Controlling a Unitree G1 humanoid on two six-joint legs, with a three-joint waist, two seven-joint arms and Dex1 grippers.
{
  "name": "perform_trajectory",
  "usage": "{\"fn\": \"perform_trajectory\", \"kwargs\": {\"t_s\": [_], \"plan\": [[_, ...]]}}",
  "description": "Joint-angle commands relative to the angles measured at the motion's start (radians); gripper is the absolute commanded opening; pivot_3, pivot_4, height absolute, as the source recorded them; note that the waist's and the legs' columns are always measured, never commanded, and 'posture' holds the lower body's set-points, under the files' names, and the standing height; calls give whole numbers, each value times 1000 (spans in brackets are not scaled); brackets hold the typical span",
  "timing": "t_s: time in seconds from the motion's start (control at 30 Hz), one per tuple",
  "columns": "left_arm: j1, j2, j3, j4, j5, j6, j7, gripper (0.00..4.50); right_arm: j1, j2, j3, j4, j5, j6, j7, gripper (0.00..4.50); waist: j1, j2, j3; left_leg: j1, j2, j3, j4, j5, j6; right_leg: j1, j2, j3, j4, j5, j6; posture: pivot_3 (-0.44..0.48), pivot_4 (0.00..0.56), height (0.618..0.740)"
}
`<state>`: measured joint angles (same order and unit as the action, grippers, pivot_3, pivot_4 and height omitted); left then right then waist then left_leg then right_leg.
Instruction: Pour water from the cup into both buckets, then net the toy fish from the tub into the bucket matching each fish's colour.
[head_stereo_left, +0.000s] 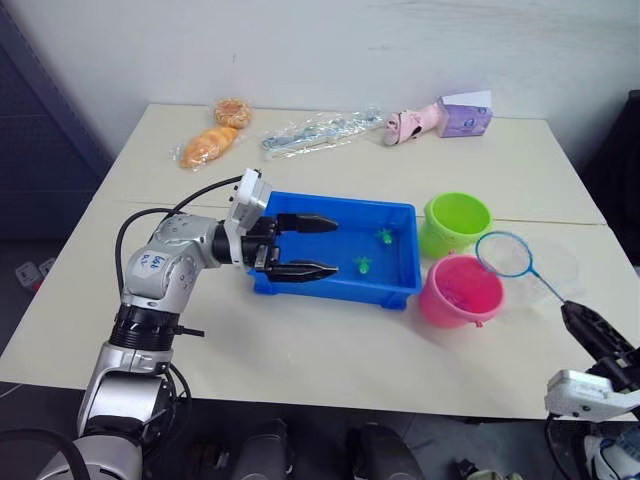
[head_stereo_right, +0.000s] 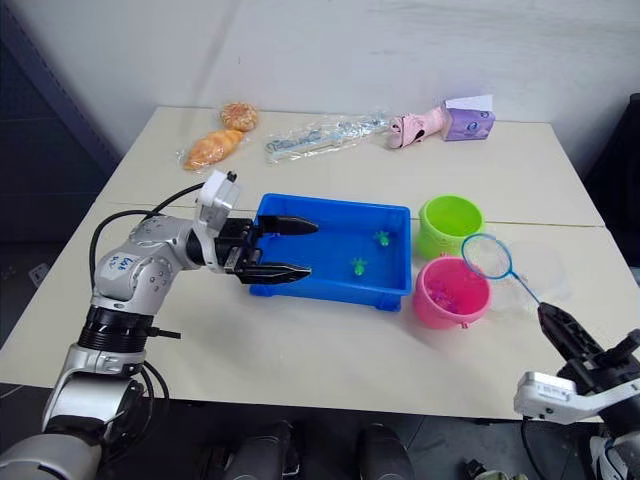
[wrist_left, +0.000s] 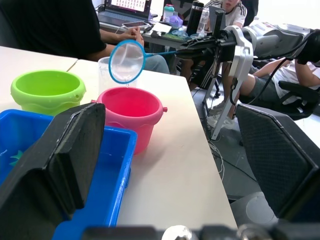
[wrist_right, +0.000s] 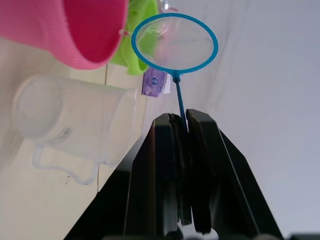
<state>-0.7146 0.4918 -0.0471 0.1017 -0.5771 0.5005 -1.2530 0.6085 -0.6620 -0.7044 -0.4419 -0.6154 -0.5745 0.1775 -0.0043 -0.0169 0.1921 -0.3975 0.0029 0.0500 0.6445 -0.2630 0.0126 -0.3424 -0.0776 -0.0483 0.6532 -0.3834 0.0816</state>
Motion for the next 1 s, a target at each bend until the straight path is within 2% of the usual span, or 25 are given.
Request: {"fn": "perform_trajectory", "kwargs": {"t_s": [0.03, 0.13, 0.2, 0.27, 0.43, 0.57, 0.73, 0.87, 1.0], "plan": [[35, 46, 63, 38, 9, -33, 2, 4449, -27, -38, 42, -136, 390, 130, 148, 0, -7, 0, 0, 1, 0, 0, 0, 0, 0, 1, 0, 0, 0, 0, 0, 0, 150, 740], [78, 86, 107, 66, 12, -46, 15, 4449, -135, -105, 110, -222, 647, 318, 259, 0, -22, 0, 0, 7, 1, 1, -2, 0, 0, 6, 0, 1, 0, 0, 0, 0, 150, 740], [119, 123, 146, 80, 19, -60, 28, 4449, -228, -171, 227, -274, 848, 520, 342, 0, -21, 0, 0, 7, 1, 0, -2, 0, 1, 6, 0, 0, 0, 0, 0, 0, 150, 740], [147, 151, 179, 97, 31, -84, 47, 4449, -338, -217, 350, -293, 932, 700, 381, 0, -26, -1, 1, 7, 2, 0, -2, -1, 2, 6, -1, 0, 0, 0, 0, 0, 150, 740], [197, 189, 266, 106, 36, -121, 112, 4449, -698, -172, 586, -277, 1068, 1044, 339, 0, -18, -1, 1, 3, 2, -1, -1, -3, 6, 2, -2, -1, 0, 0, -1, 0, 150, 740], [259, 225, 315, 78, 27, -112, 139, 4449, -881, -120, 683, -221, 1102, 1215, 326, 0, -19, -1, 1, -1, 1, -3, 1, -3, 4, 0, -3, -2, 0, 0, -1, 0, 150, 740], [322, 240, 378, 73, 23, -126, 191, 4449, -1110, -83, 861, -29, 1075, 1433, 385, 0, -24, -1, 1, -5, 0, -3, 3, -4, 6, -3, -5, -3, 0, 0, -1, 0, 150, 740], [351, 246, 389, 44, 21, -121, 206, 4449, -1285, -10, 993, 159, 998, 1450, 428, 0, -25, -1, 1, -6, 0, -3, 2, -4, 6, -6, -5, -3, 1, 0, -1, 0, 150, 740], [351, 281, 370, 0, 17, -87, 181, 4449, -1389, 62, 1086, 310, 893, 1399, 446, 0, -26, -1, 1, -9, -1, -3, 2, -3, 5, -12, -5, -3, 5, 0, -1, 0, 150, 740]]}}
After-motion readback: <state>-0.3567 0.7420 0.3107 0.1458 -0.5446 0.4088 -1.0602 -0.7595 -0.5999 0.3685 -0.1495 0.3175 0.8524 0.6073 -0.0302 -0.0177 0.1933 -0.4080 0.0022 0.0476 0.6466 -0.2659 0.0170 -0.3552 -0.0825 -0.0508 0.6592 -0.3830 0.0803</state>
